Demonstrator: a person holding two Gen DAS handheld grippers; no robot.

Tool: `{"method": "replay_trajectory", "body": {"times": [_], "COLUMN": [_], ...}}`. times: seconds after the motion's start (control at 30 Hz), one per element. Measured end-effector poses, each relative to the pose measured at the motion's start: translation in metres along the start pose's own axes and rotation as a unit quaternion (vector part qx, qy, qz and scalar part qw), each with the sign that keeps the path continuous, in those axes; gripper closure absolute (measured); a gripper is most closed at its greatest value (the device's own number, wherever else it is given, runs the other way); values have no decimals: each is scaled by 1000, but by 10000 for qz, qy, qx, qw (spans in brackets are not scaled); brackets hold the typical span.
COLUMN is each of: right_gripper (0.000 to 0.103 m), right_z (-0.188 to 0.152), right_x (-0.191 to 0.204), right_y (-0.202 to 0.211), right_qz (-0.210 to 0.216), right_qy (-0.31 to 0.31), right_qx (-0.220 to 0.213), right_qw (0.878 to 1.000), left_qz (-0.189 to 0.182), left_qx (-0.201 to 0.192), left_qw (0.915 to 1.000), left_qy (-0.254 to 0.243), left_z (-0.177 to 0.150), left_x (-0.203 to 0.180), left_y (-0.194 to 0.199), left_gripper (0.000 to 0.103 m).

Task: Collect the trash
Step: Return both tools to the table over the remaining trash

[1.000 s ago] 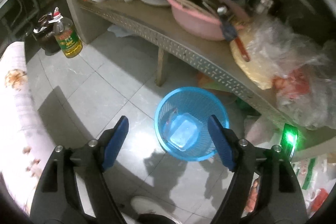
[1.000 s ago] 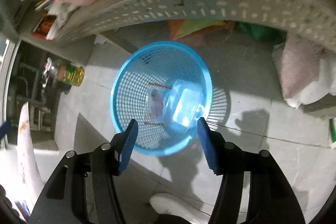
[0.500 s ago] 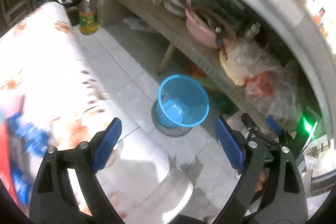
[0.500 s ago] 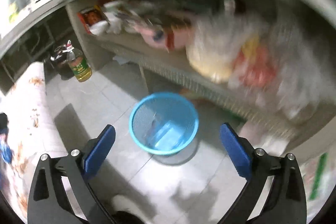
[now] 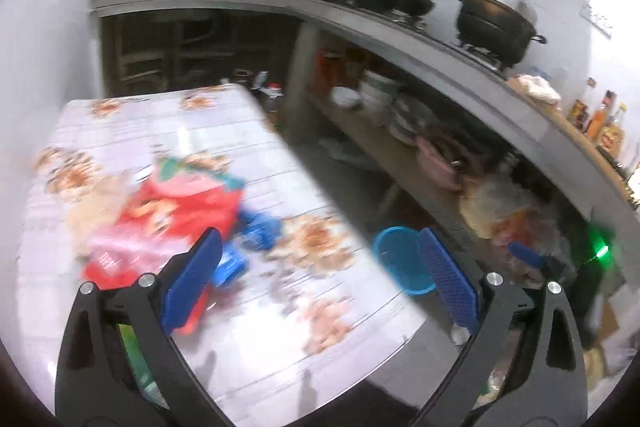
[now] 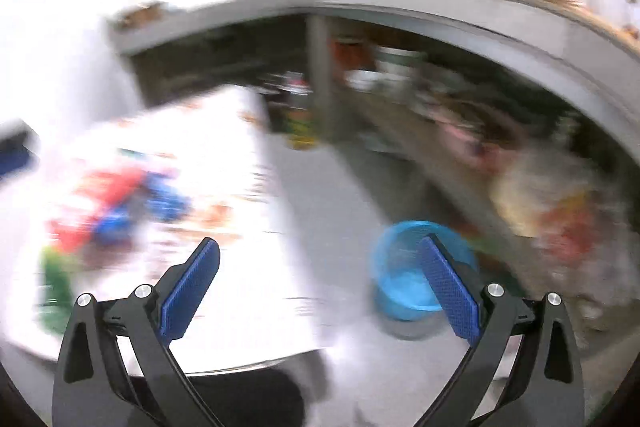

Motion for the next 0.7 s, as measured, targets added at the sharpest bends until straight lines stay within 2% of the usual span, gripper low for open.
{"method": "replay_trajectory", "body": {"times": [0.1, 0.2, 0.27, 0.37, 0.53, 0.6, 0.7], "right_gripper": [6, 6, 6, 6, 7, 7, 11], "right_z": [8, 15, 19, 28, 40, 39, 34], "right_x": [33, 73, 90, 114, 123, 124, 124], "right_y": [-19, -41, -64, -81, -94, -104, -113], "right_qz": [664, 1520, 1799, 2362, 2910, 2937, 2813], "right_qy": [241, 157, 63, -103, -646, -751, -659], "right_qx": [40, -120, 61, 318, 488, 566, 585], "right_qw": [9975, 9882, 9837, 9711, 9533, 9513, 9556], "left_qz": [214, 360, 530, 571, 634, 647, 925], "left_qx": [-162, -469, -599, -560, -481, -266, -5], "left_qw": [9996, 9979, 9961, 9945, 9910, 9893, 9900], "left_qy": [107, 251, 361, 668, 1073, 1279, 1068], "left_z": [-17, -32, -41, -45, -37, -33, -25], "left_x": [21, 43, 60, 83, 125, 147, 167], "left_y": [11, 21, 25, 25, 25, 15, -5], "left_gripper": [8, 8, 8, 8, 8, 9, 9]}}
Point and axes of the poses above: each gripper's, at about its wrist camera, not at the fingertips, and y roughly against the way its jaws point, x to its left, z to its top, the point moved 7 cm from there along -y, roughly the way its jaws point, and after that the axes turned 4 degrees about z, right-handed, at the moved point
